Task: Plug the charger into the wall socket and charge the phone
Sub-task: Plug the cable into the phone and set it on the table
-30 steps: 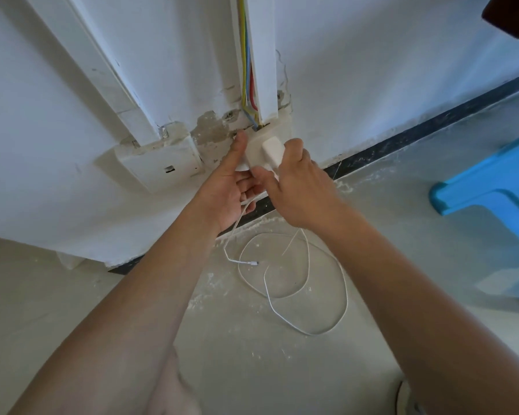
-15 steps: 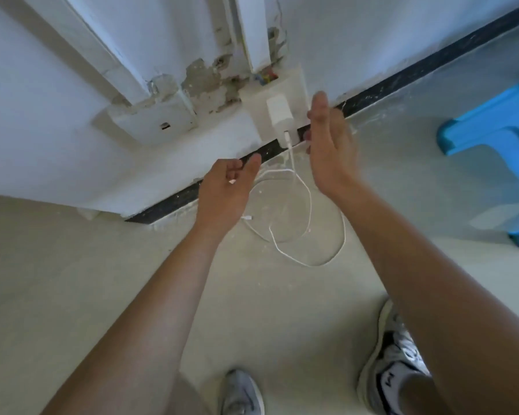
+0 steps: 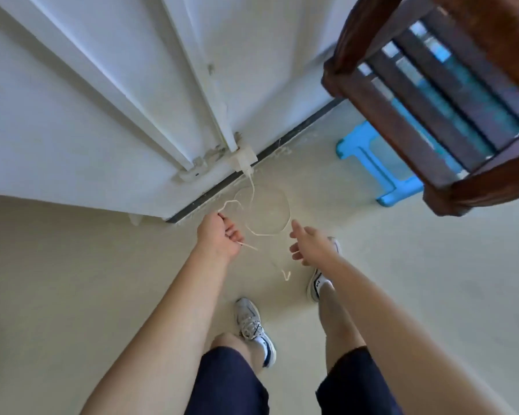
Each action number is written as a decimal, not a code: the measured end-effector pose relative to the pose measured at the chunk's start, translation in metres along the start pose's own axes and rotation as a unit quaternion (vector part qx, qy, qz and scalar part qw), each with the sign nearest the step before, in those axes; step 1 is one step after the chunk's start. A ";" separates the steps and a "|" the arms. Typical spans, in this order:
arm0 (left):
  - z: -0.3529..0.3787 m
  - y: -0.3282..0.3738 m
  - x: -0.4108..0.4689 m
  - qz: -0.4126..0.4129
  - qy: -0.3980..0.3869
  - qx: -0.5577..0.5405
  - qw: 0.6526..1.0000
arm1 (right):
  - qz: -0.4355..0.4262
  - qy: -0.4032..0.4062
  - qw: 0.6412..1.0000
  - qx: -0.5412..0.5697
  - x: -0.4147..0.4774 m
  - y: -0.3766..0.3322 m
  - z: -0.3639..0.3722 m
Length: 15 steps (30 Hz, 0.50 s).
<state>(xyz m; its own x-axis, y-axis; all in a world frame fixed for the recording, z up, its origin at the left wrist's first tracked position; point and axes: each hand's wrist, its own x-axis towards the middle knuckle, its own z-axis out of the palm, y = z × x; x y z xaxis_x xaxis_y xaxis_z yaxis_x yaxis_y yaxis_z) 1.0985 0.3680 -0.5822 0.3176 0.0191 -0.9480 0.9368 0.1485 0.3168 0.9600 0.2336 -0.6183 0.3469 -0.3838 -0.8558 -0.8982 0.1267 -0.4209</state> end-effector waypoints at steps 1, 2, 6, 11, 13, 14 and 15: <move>0.010 0.012 -0.041 -0.001 -0.017 -0.013 1.000 | 0.013 -0.025 1.000 -0.003 -0.040 -0.013 -0.009; 0.020 0.024 -0.079 -0.001 -0.038 -0.023 0.999 | 0.023 -0.053 0.998 -0.007 -0.077 -0.026 -0.018; 0.060 0.064 -0.210 0.030 -0.123 -0.006 0.992 | 0.012 -0.108 0.993 0.038 -0.191 -0.070 -0.059; 0.114 0.085 -0.337 0.088 -0.223 0.005 0.971 | -0.100 0.002 0.987 0.126 -0.279 -0.112 -0.136; 0.135 0.085 -0.375 0.108 -0.251 0.013 0.962 | -0.127 0.034 0.980 0.148 -0.303 -0.120 -0.176; 0.145 0.082 -0.392 0.114 -0.264 0.007 0.958 | -0.126 0.025 0.980 0.151 -0.312 -0.121 -0.195; 0.155 0.078 -0.408 0.118 -0.277 -0.002 0.953 | -0.121 -0.002 0.981 0.150 -0.320 -0.119 -0.213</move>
<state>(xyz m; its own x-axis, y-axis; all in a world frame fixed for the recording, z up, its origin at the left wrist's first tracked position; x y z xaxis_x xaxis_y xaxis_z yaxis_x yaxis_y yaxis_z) 1.0650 0.2186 -0.1660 0.5501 -0.4733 -0.6880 0.8289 0.2097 0.5186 0.8990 0.1464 -0.2306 0.5423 -0.4326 -0.7203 -0.6698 0.2950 -0.6814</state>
